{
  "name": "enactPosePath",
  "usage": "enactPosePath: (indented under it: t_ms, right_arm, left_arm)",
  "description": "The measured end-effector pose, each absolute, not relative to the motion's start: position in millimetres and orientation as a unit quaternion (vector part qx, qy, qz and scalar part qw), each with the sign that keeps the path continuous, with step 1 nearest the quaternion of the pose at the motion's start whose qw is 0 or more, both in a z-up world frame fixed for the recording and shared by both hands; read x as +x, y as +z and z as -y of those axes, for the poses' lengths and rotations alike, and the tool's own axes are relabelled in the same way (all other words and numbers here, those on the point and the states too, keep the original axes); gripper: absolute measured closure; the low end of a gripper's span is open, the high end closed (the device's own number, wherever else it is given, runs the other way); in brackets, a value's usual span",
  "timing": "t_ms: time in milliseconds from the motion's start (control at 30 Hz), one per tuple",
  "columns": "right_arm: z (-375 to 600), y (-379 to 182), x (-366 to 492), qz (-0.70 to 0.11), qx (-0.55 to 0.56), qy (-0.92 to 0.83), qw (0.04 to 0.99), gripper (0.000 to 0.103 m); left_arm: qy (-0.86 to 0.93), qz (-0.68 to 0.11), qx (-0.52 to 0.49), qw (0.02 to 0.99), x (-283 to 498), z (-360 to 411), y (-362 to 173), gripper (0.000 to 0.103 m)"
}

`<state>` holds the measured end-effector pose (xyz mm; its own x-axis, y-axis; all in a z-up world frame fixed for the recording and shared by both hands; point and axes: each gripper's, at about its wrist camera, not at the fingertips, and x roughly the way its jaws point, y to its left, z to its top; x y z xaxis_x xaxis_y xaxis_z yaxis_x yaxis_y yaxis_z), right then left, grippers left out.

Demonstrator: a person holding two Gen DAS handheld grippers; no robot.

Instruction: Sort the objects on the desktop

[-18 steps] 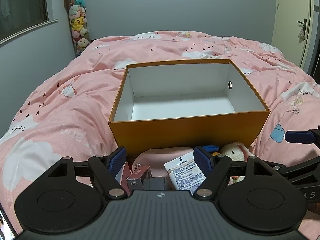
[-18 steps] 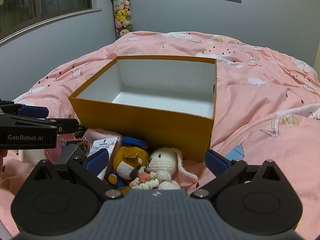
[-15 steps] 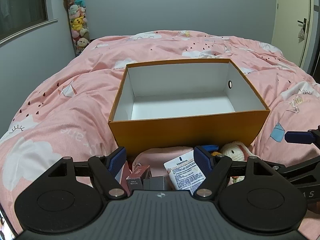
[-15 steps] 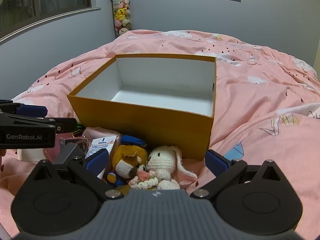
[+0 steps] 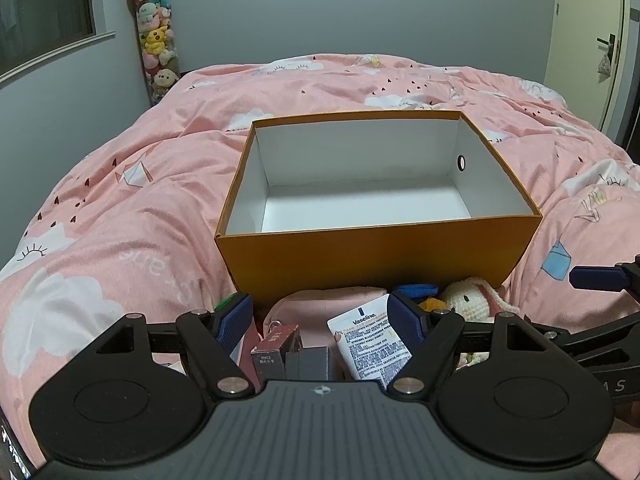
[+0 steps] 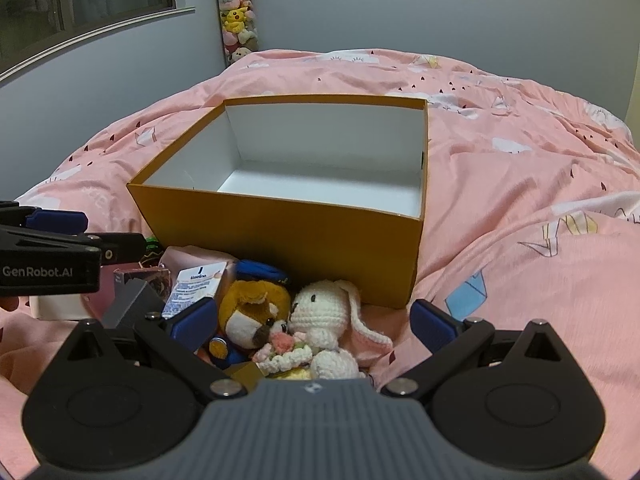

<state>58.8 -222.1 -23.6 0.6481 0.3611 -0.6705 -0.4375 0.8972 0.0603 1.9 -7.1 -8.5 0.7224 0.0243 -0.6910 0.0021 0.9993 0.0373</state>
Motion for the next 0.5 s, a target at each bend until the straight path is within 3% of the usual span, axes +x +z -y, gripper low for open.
enactPosePath:
  t_ms: [500]
  right_arm:
    - [222.3,-27.6,60.8,-0.371,-0.052,0.215,0.902,0.001]
  left_arm:
    - [0.003,-0.378,0.023,0.925,2.2,12.1,-11.7,0.015]
